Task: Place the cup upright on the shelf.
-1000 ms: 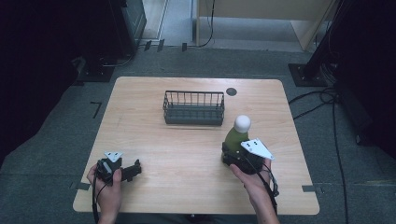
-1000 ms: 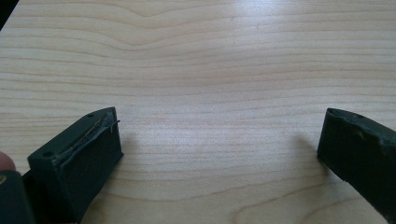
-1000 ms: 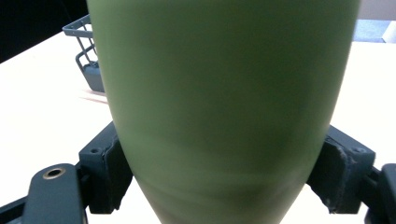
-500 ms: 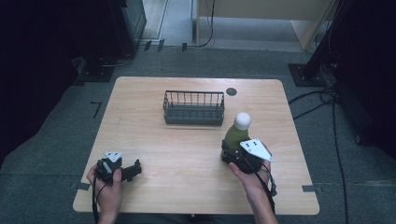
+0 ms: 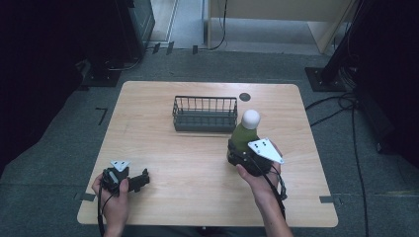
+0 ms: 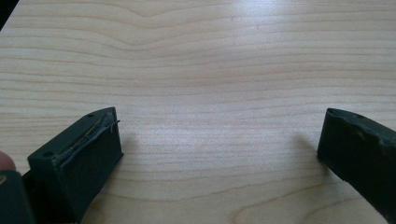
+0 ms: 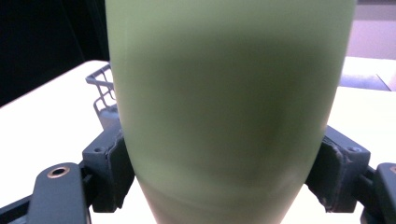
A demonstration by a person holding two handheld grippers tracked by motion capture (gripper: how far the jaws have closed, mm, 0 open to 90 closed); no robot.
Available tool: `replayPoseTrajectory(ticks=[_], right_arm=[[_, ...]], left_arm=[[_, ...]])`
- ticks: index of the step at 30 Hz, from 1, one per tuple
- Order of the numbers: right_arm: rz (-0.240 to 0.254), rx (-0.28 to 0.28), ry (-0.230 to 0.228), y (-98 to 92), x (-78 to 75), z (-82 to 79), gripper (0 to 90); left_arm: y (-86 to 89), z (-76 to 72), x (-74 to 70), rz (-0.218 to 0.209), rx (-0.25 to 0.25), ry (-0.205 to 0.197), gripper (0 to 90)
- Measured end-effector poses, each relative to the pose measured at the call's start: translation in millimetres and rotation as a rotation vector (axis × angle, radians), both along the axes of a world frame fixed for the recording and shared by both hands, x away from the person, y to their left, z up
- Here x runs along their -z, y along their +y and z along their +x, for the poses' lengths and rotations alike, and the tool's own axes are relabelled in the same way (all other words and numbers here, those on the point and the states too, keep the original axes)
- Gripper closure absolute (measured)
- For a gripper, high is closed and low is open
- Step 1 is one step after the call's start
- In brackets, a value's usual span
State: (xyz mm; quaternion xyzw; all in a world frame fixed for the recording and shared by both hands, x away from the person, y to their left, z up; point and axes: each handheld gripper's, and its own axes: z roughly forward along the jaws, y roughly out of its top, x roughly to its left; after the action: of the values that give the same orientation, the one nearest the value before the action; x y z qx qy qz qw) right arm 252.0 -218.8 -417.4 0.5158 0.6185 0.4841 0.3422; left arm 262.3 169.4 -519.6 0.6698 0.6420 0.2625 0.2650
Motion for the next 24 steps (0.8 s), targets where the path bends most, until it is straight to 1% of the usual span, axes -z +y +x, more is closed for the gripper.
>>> replayPoseTrajectory(ticks=[5, 9, 10, 15, 17, 18, 21, 24], right_arm=[[0.002, -0.003, -0.013, 6.0, -4.8, 4.7, 20.3], [0.007, -0.019, -0.035, 12.8, -13.3, 10.3, 20.3], [0.007, -0.019, -0.035, 12.8, -13.3, 10.3, 20.3], [-0.003, -0.031, -0.061, 22.2, -24.6, 16.0, 20.3], [-0.004, -0.032, -0.066, 23.3, -26.7, 17.3, 20.3], [-0.001, -0.033, -0.076, 25.8, -31.2, 19.7, 20.3], [-0.007, -0.037, -0.092, 29.3, -38.3, 24.3, 20.3], [-0.013, -0.039, -0.105, 31.3, -42.8, 27.6, 20.3]], left_arm=[[0.0, 0.0, 0.0, 0.0, 0.0, 0.0, 0.0], [0.1, -0.1, -0.2, 0.001, 0.002, 0.002, 0.0], [0.1, -0.1, -0.2, 0.001, 0.002, 0.002, 0.0], [-0.2, 0.1, 0.1, -0.003, -0.001, -0.001, 0.0], [-0.2, 0.0, 0.1, -0.003, -0.002, -0.001, 0.0], [-0.1, 0.1, 0.1, -0.002, -0.001, -0.001, 0.0], [-0.2, 0.1, 0.0, -0.002, -0.001, -0.001, 0.0], [-0.1, 0.1, 0.1, -0.002, -0.001, -0.001, 0.0]])
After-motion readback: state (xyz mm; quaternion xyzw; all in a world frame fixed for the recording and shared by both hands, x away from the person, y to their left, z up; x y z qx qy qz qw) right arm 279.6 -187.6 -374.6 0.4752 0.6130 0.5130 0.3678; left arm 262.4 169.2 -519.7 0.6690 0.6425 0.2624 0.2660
